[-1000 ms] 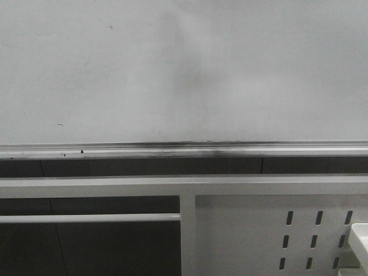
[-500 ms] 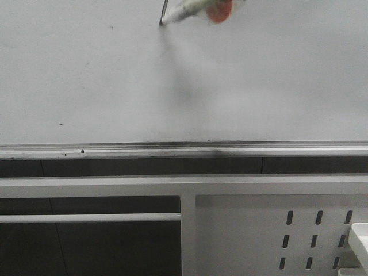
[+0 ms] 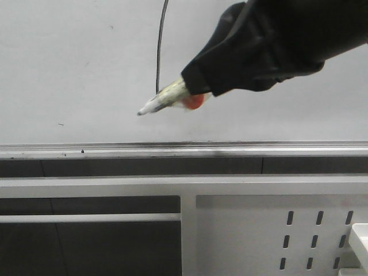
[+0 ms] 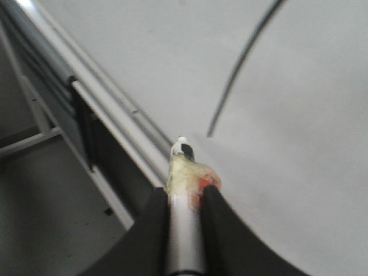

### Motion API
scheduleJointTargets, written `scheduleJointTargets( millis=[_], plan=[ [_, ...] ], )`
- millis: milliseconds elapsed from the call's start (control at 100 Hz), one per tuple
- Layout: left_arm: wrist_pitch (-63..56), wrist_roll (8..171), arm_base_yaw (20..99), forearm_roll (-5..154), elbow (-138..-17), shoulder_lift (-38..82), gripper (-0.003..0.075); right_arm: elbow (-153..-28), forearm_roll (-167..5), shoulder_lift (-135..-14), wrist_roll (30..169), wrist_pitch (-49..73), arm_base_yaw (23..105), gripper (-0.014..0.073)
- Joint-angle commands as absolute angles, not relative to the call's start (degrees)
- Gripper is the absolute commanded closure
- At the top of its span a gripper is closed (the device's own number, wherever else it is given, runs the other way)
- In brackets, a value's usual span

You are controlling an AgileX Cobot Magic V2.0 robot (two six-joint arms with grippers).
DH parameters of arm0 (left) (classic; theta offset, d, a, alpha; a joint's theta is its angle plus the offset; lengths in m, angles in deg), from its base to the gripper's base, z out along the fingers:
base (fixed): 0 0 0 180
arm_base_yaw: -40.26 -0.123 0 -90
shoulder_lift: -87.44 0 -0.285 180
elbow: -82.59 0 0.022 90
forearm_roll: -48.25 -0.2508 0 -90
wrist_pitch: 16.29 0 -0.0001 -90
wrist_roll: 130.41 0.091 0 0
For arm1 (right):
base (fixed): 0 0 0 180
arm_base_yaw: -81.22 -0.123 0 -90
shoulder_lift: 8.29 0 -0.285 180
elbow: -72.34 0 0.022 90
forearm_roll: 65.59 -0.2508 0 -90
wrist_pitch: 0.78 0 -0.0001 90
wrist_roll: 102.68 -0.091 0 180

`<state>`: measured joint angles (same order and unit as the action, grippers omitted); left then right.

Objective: Write number 1 on whiteboard

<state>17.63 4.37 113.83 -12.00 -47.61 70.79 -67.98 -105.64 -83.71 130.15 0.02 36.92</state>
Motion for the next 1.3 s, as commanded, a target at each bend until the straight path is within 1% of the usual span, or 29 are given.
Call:
scheduleJointTargets(
  millis=[0, 60, 100, 150, 250, 300, 330, 430, 520, 600, 710, 780, 940, 1290],
  plan=[
    [14.81, 4.43, 114.3, -9.87, -48.8, 69.26, 0.0739, -70.07, -104.5, -80.5, 130.73, 3.83, 34.47, 0.0663],
    [13.8, 6.43, 114.3, -8.37, -48.28, 68.68, 0.0721, -70.33, -104.5, -79.72, 130.73, 6.25, 33.21, 0.0663],
    [12.3, 9.42, 114.3, -7.56, -47.48, 68.09, 0.0683, -70.96, -104.5, -79.45, 130.73, 8.59, 32.93, 0.0663],
    [9.18, 13.93, 114.3, -6.31, -46.21, 66.84, 0.0611, -72.48, -104.23, -79.45, 130.73, 11.89, 32.9, 0.0663],
    [5.1, 19.41, 114.3, -5.43, -43.68, 62.16, 0.042, -76.43, -102.85, -79.87, 130.73, 17.28, 32.9, 0.0663],
    [5.22, 19.41, 114.3, -6.24, -43.13, 58.48, 0.0357, -78.23, -102.27, -80.23, 130.73, 18.99, 32.9, 0.0663],
    [5.81, 19.41, 114.3, -6.9, -42.99, 56.52, 0.0339, -79.25, -102.2, -80.35, 130.73, 19.93, 32.9, 0.0663],
    [4.95, 19.41, 114.3, -11.73, -43.24, 49.35, 0.034, -82.44, -100.91, -80.98, 130.73, 22.4, 32.9, 0.0663],
    [4.26, 18.62, 114.3, -18.4, -43.98, 42.94, 0.0377, -84.41, -100.0, -81.51, 130.73, 23.73, 32.9, 0.0663],
    [5.68, 16.51, 114.3, -19.78, -45.26, 38.17, 0.0412, -85.56, -99.42, -81.73, 130.73, 24.76, 32.9, 0.0663],
    [6.74, 14.53, 114.3, -21.74, -47.79, 32.7, 0.0427, -86.03, -99.42, -81.73, 130.73, 25.89, 32.9, 0.0663],
    [6.88, 11.73, 114.3, -26.07, -48.76, 30.93, 0.0427, -86.03, -99.34, -81.73, 130.73, 26.99, 32.9, 0.0663],
    [10.33, -0.63, 114.3, -37.02, -49.49, 27.96, 0.0427, -86.03, -99.34, -81.73, 130.73, 28.13, 32.8, 0.0663],
    [11.21, -6.46, 114.3, -37.44, -49.49, 27.87, 0.0431, -86.03, -99.05, -81.49, 130.73, 27.55, 32.8, 0.0663]
  ],
)
